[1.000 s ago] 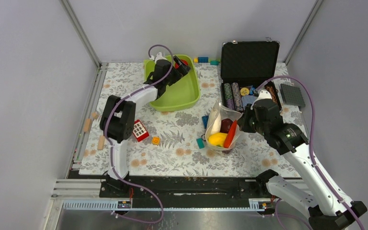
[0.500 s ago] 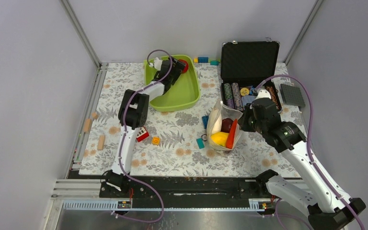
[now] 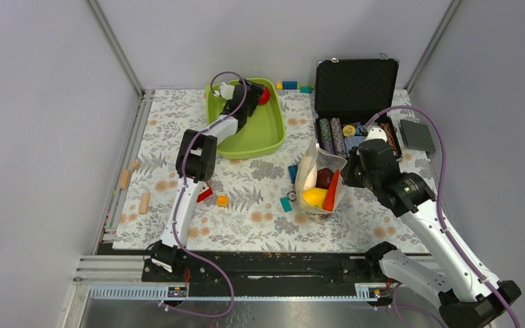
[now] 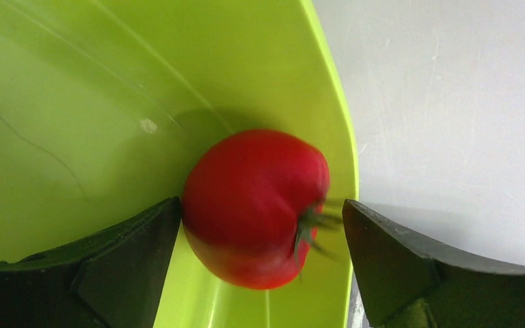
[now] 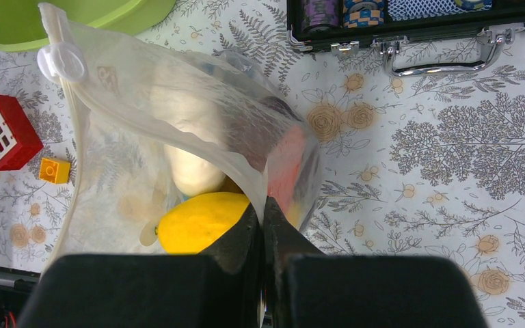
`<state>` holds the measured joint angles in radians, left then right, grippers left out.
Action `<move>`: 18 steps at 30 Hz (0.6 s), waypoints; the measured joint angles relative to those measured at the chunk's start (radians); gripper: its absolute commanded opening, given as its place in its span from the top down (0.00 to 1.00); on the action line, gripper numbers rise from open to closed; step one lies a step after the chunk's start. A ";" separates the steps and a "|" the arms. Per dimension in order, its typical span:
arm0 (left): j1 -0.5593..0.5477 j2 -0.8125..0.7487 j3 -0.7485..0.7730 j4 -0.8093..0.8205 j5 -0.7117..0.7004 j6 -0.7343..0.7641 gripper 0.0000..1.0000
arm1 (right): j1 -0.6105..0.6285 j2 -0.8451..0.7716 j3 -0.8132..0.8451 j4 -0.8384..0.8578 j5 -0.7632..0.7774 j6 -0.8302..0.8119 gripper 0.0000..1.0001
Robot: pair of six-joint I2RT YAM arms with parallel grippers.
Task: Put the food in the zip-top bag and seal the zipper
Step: Pick up the fake vegetable from the bin.
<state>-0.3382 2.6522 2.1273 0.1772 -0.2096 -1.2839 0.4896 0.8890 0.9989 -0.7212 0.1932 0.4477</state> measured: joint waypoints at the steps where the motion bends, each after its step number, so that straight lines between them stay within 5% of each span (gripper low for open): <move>1: 0.001 0.008 0.010 0.001 0.002 -0.004 0.19 | 0.000 0.002 0.000 0.000 0.000 0.000 1.00; 13: 0.007 0.034 0.020 0.042 0.030 -0.023 0.71 | 0.000 0.002 0.000 0.000 0.002 -0.003 1.00; 18: 0.011 0.024 -0.014 0.083 0.048 0.010 0.84 | 0.000 0.005 0.000 0.000 0.005 -0.003 1.00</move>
<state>-0.3271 2.6766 2.1136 0.2600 -0.1616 -1.2743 0.4896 0.8940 0.9989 -0.7212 0.1986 0.4446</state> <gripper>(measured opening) 0.676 0.018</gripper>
